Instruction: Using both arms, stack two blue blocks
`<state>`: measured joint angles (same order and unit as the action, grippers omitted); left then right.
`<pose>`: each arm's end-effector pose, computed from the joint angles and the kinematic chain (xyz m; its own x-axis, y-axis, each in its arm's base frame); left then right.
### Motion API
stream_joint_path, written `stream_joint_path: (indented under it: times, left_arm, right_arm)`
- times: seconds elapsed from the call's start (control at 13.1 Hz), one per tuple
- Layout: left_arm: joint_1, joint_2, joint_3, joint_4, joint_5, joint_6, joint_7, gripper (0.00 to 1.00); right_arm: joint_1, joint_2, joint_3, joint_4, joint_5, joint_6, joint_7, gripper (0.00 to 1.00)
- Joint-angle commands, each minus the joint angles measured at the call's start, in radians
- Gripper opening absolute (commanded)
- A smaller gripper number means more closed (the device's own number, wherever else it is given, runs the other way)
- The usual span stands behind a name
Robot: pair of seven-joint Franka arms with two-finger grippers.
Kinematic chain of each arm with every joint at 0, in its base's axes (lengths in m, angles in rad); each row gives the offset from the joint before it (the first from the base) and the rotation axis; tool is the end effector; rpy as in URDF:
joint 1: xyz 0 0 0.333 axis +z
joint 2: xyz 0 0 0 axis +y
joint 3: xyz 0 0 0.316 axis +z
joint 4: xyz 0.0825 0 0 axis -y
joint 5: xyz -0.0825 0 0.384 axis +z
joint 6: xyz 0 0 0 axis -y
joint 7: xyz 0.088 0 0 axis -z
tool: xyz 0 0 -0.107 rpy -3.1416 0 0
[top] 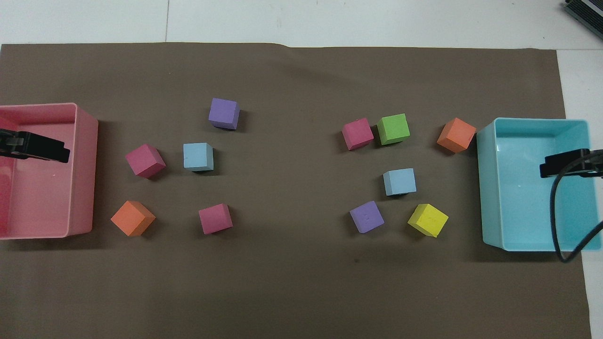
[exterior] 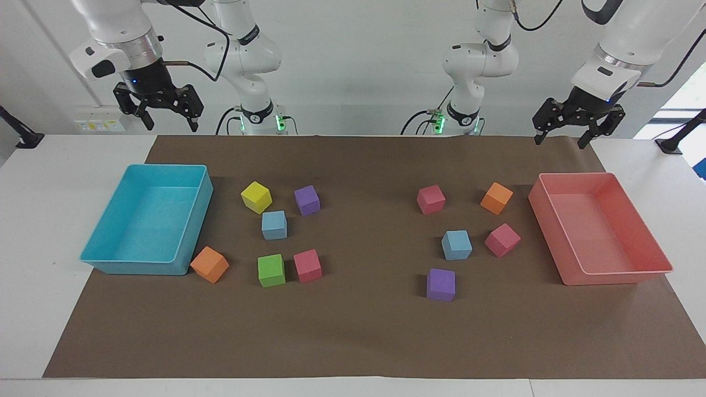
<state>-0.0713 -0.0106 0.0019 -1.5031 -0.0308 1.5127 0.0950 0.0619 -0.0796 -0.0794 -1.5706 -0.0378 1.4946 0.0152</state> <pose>0.5441 -0.0413 0.6570 0.9860 -0.1654 0.0230 -0.1660 -0.9857 0.0287 0.5216 -0.0154 0.6606 0.9994 -0.0353 0.0039 -0.0354 -0.9989 0.0313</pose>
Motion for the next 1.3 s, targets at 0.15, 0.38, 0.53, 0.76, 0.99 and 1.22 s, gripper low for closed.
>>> stream_joint_path:
  times: [0.15, 0.38, 0.53, 0.76, 0.99, 1.22]
  left_arm:
    - [0.013, 0.006, -0.011, 0.018, 0.002, 0.001, -0.005, 1.0]
    - [0.015, 0.006, -0.011, 0.02, -0.003, 0.003, -0.003, 1.0]
    - [0.015, 0.006, -0.011, 0.018, -0.003, 0.001, -0.006, 1.0]
    - [0.013, 0.006, -0.013, 0.018, -0.003, 0.0, -0.011, 1.0]
    - [0.015, 0.004, -0.011, 0.018, -0.003, 0.0, -0.009, 1.0]
    - [0.015, 0.004, -0.011, 0.017, -0.003, -0.012, -0.012, 1.0]
  right_arm:
    - [-0.001, -0.002, -0.003, 0.003, 0.006, -0.005, -0.03, 1.0]
    - [-0.001, -0.002, -0.003, 0.003, 0.018, -0.008, -0.023, 1.0]
    - [-0.001, 0.0, -0.008, 0.006, 0.025, -0.011, -0.029, 1.0]
    - [0.003, 0.0, 0.0, 0.006, 0.022, -0.01, -0.026, 1.0]
    - [0.001, -0.002, -0.006, 0.003, 0.021, -0.017, -0.03, 1.0]
    - [0.009, -0.012, 0.001, -0.017, 0.022, -0.008, -0.024, 1.0]
